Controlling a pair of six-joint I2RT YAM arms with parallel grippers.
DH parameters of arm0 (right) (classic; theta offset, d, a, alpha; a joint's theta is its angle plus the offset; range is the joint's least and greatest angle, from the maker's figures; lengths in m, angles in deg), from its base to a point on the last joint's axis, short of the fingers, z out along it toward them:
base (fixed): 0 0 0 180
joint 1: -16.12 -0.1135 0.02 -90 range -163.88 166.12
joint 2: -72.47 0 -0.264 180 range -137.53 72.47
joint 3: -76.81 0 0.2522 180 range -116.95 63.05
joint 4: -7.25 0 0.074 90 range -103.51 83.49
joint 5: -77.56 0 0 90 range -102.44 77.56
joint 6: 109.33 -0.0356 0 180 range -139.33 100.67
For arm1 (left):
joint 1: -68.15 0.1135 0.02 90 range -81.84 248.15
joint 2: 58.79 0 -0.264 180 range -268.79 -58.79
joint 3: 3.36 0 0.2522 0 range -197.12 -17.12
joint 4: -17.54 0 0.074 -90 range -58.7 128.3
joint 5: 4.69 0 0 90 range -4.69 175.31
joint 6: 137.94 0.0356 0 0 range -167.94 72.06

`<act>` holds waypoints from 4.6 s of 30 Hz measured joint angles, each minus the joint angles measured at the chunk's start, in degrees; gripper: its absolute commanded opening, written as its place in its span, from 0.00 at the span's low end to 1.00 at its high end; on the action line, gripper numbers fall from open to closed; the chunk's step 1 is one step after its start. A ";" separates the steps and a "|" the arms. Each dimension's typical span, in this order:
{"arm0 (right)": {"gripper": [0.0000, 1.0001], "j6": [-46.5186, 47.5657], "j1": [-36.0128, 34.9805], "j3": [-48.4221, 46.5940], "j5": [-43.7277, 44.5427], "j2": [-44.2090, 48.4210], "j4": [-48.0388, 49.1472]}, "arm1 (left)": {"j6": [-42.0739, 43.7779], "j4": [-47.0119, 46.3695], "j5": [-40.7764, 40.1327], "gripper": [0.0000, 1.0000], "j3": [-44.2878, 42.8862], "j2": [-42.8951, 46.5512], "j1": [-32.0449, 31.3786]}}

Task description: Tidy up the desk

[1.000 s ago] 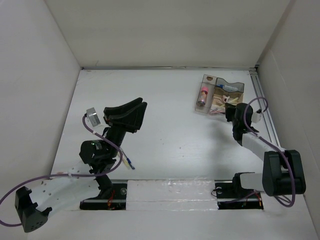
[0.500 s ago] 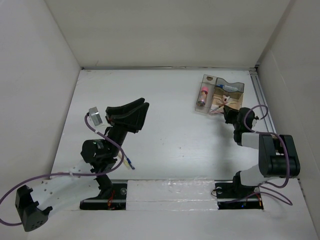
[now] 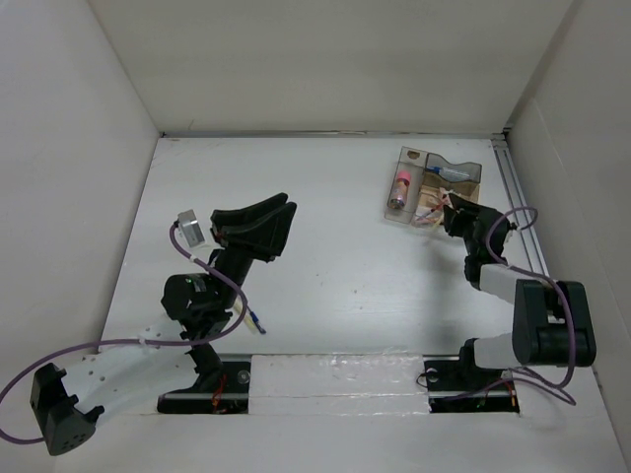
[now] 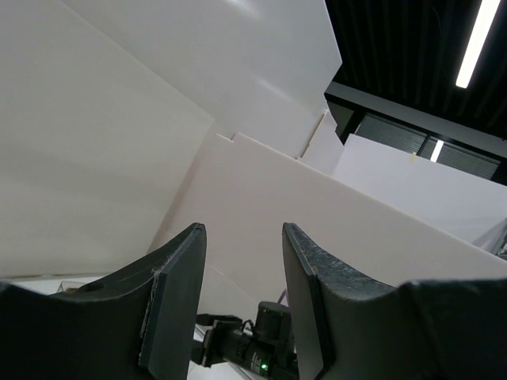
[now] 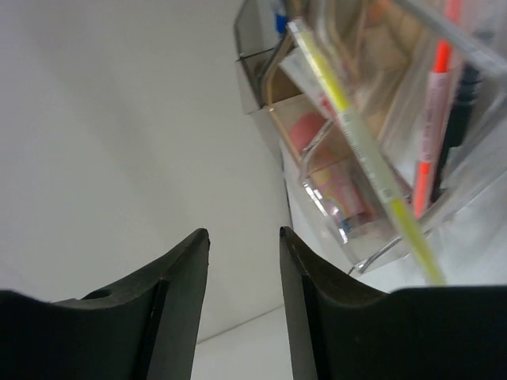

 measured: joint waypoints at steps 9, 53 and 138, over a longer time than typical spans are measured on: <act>0.14 9.73 -4.76 -0.76 1.53 11.10 -2.38 | -0.39 -0.13 0.24 0.40 0.00 -0.46 0.00; 0.19 55.52 -1.64 -29.70 5.20 -11.43 -41.68 | -1.42 -0.76 2.14 0.40 -0.11 -3.69 0.00; 0.00 47.58 -2.08 -14.82 -8.81 -8.02 -27.78 | -1.90 -0.81 3.15 0.40 -0.33 -4.15 0.00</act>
